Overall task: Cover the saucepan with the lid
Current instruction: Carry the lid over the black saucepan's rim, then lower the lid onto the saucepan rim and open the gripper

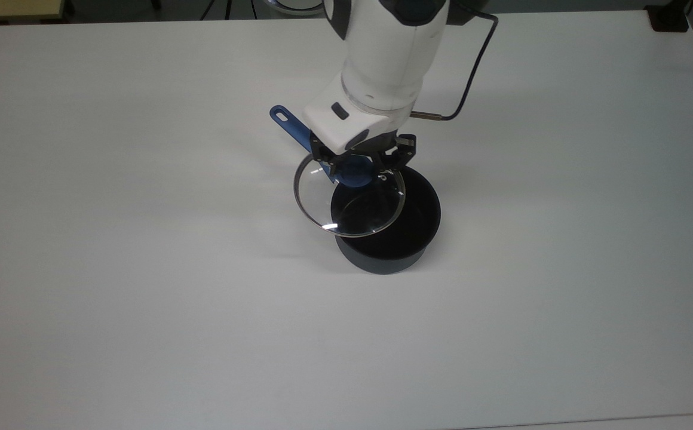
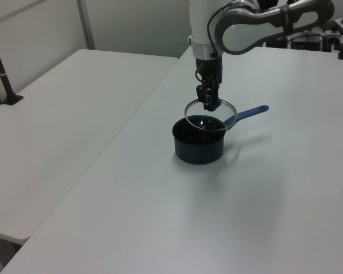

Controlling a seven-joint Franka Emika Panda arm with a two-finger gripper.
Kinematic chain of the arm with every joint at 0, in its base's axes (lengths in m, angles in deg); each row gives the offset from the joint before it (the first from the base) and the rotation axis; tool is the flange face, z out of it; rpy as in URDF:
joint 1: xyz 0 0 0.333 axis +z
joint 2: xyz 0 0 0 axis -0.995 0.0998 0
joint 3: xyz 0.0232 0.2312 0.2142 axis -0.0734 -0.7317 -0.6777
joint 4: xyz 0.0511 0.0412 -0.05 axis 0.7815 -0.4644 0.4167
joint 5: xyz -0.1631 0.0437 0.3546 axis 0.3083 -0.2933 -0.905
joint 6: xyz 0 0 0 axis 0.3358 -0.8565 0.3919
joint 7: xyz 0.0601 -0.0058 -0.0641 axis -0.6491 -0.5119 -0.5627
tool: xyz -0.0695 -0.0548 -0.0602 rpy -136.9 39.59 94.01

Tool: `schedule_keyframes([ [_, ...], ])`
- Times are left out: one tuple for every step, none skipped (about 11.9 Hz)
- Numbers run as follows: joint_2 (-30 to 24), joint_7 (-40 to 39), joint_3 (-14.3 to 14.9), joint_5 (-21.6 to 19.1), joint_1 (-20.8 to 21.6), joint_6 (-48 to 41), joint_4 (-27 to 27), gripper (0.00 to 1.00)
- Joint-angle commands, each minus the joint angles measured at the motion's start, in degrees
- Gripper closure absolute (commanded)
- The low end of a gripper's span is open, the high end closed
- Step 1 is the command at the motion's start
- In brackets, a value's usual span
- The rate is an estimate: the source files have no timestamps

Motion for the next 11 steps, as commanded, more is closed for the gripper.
schedule_keyframes([
  [1.5, 1.6, 0.6, -3.2, 1.3, -1.4, 2.5, 0.6],
  [1.6, 1.7, 0.5, -3.4, 1.3, -1.1, 2.6, 0.6],
  [1.7, 1.8, 0.4, -3.8, 1.4, -0.7, 2.8, 0.59],
  [1.8, 2.0, 0.4, -4.4, 1.3, -0.5, 2.8, 0.58],
  [1.9, 2.1, 0.4, -4.4, 1.3, 0.4, 2.8, 0.58],
  [2.4, 2.4, 0.3, -4.4, 1.3, 1.1, 2.9, 0.58],
  [2.8, 2.4, 0.3, -4.4, 1.3, 1.0, 3.8, 0.58],
  [3.0, 2.5, 0.2, -4.5, 1.3, 1.1, 4.1, 0.58],
  [3.1, 2.5, 0.1, -4.5, 1.3, 1.1, 4.1, 0.58],
  [3.6, 2.7, -0.1, -4.5, 1.3, 1.1, 4.2, 0.57],
  [3.8, 3.3, -0.4, -4.6, 1.3, 1.1, 4.9, 0.56],
])
